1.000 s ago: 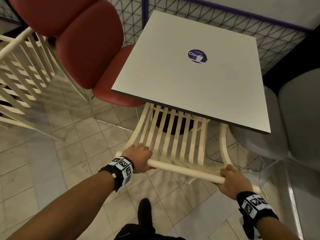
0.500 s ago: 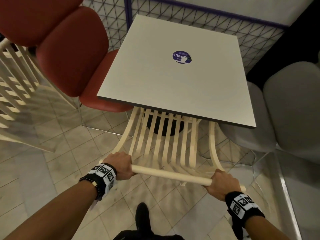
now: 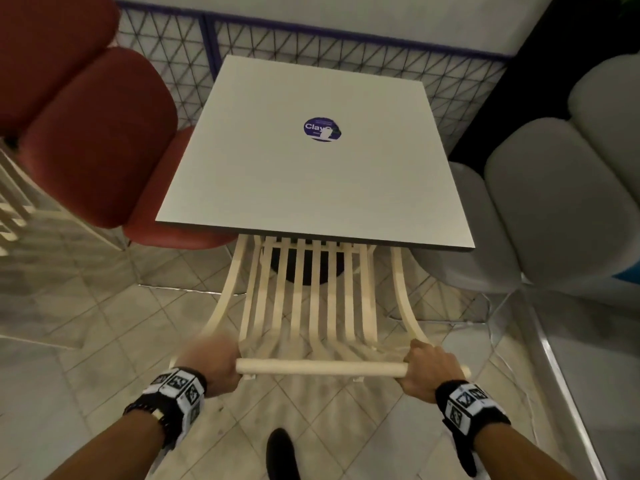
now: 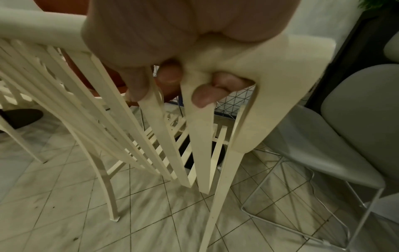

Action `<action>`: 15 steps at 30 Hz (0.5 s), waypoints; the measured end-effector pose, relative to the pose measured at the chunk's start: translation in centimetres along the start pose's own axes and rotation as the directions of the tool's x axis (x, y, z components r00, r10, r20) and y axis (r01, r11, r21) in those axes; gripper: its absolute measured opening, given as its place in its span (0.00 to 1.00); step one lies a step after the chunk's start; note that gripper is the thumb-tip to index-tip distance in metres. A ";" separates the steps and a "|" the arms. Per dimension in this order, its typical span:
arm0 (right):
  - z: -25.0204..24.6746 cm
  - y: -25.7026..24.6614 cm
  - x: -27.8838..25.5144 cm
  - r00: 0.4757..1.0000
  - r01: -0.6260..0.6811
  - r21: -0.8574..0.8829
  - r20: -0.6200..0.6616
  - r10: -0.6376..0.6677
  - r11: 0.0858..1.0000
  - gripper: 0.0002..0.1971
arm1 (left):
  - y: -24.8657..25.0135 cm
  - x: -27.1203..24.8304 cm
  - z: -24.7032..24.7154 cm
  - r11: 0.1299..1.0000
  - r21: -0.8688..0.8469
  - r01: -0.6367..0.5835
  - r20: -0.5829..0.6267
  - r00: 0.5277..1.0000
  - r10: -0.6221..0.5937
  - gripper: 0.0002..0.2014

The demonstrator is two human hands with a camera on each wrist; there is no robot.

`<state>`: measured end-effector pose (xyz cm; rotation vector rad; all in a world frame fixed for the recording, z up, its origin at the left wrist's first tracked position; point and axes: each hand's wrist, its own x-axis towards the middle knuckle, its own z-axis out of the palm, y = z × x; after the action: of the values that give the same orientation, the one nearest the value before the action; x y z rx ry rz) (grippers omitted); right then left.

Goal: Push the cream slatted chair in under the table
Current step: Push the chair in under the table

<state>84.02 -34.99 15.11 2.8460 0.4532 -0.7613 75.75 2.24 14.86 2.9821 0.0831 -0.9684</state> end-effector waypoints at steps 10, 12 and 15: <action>-0.8 -0.4 -0.1 0.999 -0.022 0.045 -0.043 0.024 0.999 0.18 | 0.0 0.4 -0.6 0.999 0.021 0.025 -0.037 0.999 -0.024 0.13; -0.8 -0.4 -0.1 0.998 -0.019 0.031 -0.052 0.020 0.999 0.17 | 0.1 0.4 -0.6 0.999 0.022 0.034 -0.039 0.999 -0.033 0.13; -0.4 -0.5 -0.1 0.998 -0.031 0.013 -0.059 0.031 0.999 0.19 | 0.3 0.2 -0.6 0.998 0.018 0.056 -0.045 0.997 -0.055 0.13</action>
<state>83.95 -34.42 15.49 2.8868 0.4129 -0.6781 76.33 2.00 15.24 3.0352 0.1583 -0.9126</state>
